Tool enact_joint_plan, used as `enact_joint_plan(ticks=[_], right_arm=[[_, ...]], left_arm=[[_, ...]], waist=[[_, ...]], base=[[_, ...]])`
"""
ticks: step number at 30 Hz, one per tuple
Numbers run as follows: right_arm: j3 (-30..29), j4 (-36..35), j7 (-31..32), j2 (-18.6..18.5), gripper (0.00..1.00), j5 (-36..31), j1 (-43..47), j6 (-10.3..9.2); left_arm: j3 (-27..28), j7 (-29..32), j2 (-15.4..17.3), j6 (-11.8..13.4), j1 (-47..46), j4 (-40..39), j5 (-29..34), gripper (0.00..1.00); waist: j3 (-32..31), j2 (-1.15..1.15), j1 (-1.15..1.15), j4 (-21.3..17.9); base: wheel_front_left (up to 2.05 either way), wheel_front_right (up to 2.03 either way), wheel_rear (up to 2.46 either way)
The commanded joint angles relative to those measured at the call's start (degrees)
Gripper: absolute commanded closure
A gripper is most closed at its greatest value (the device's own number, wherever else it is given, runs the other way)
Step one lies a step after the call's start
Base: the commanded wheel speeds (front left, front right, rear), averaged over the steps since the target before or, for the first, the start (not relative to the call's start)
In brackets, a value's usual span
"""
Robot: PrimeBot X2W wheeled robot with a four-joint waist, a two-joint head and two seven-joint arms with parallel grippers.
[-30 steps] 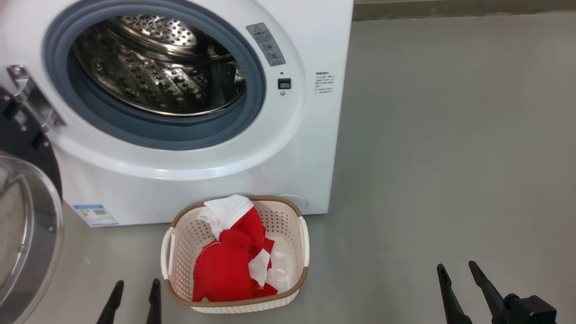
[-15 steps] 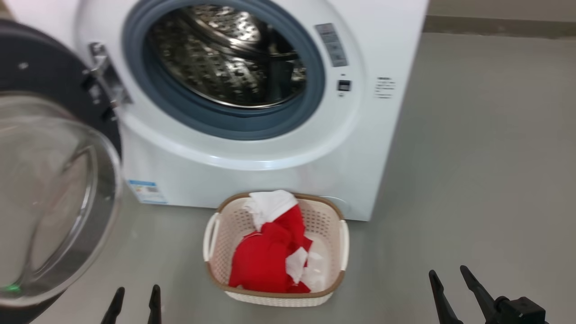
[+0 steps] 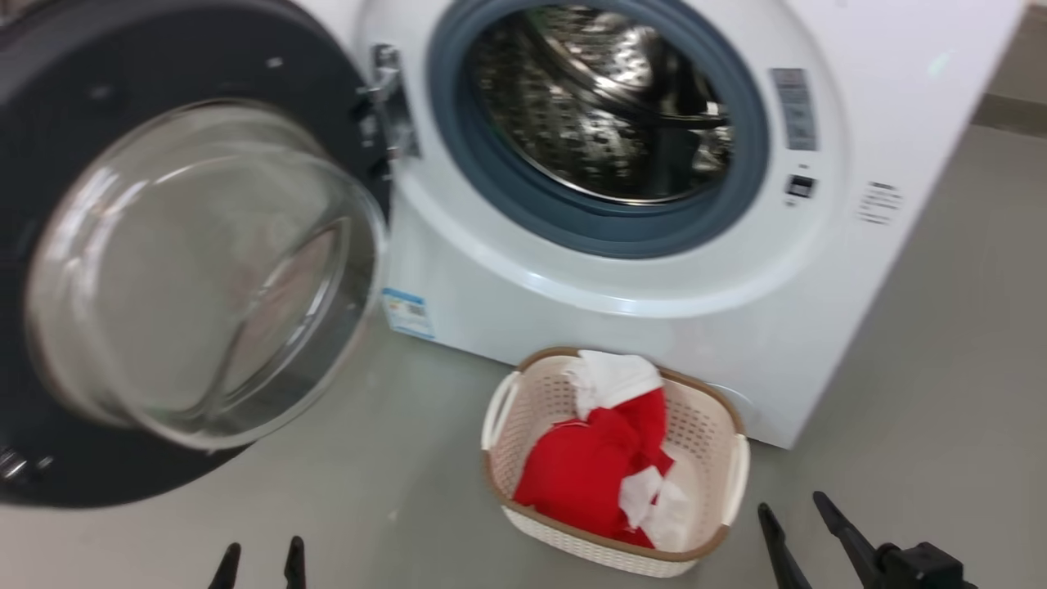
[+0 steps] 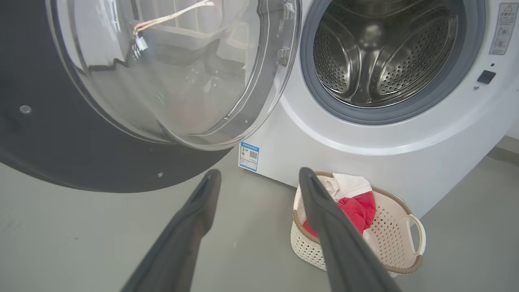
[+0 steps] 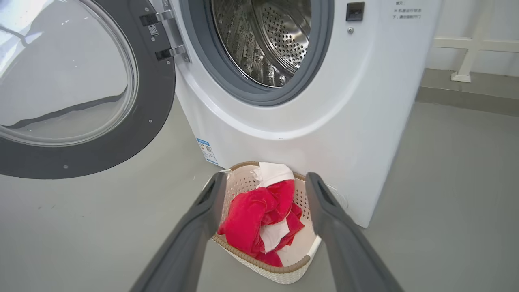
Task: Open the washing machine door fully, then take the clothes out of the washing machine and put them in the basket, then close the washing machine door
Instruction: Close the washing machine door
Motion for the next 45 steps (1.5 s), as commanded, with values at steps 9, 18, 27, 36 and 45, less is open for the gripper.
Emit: enact_joint_plan(ticks=[9, 18, 27, 36, 45], right_arm=[[6.79, 1.57, -0.37, -2.36, 0.00, 0.97, -7.97, 0.20], [9.89, 3.74, -0.37, -3.28, 0.00, 2.38, -11.06, 0.20], [10.02, 3.68, -0.37, -3.29, 0.00, 2.68, -10.84, 0.20], [8.94, 3.17, -0.37, -2.62, 0.00, 2.36, -9.80, 0.20], [7.26, 2.32, -0.37, -1.51, 0.00, 1.85, -7.89, 0.20]], left_arm=[[2.48, -0.29, 0.28, 3.69, 0.17, -3.89, -3.32, 0.00], [2.01, -0.29, 0.28, 5.52, 1.33, -5.88, -5.07, 0.00], [3.17, -0.29, 0.28, 4.53, 0.59, -7.81, -8.08, 0.90], [12.17, -0.29, 0.76, -0.61, -4.44, -17.89, -5.46, 1.00], [21.56, -0.29, 12.42, -2.95, -17.99, -23.15, -5.90, 1.00]], waist=[[1.03, 0.00, 0.00, 6.36], [1.38, 0.00, 0.00, 6.71], [1.36, 0.00, 0.00, 6.52], [1.31, 0.00, 0.00, 6.27], [0.46, 0.00, 0.00, 5.73]], base=[[0.00, 0.00, 0.00], [0.00, 0.00, 0.00], [0.00, 0.00, 0.00], [0.00, 0.00, 0.00], [0.00, 0.00, 0.00]])
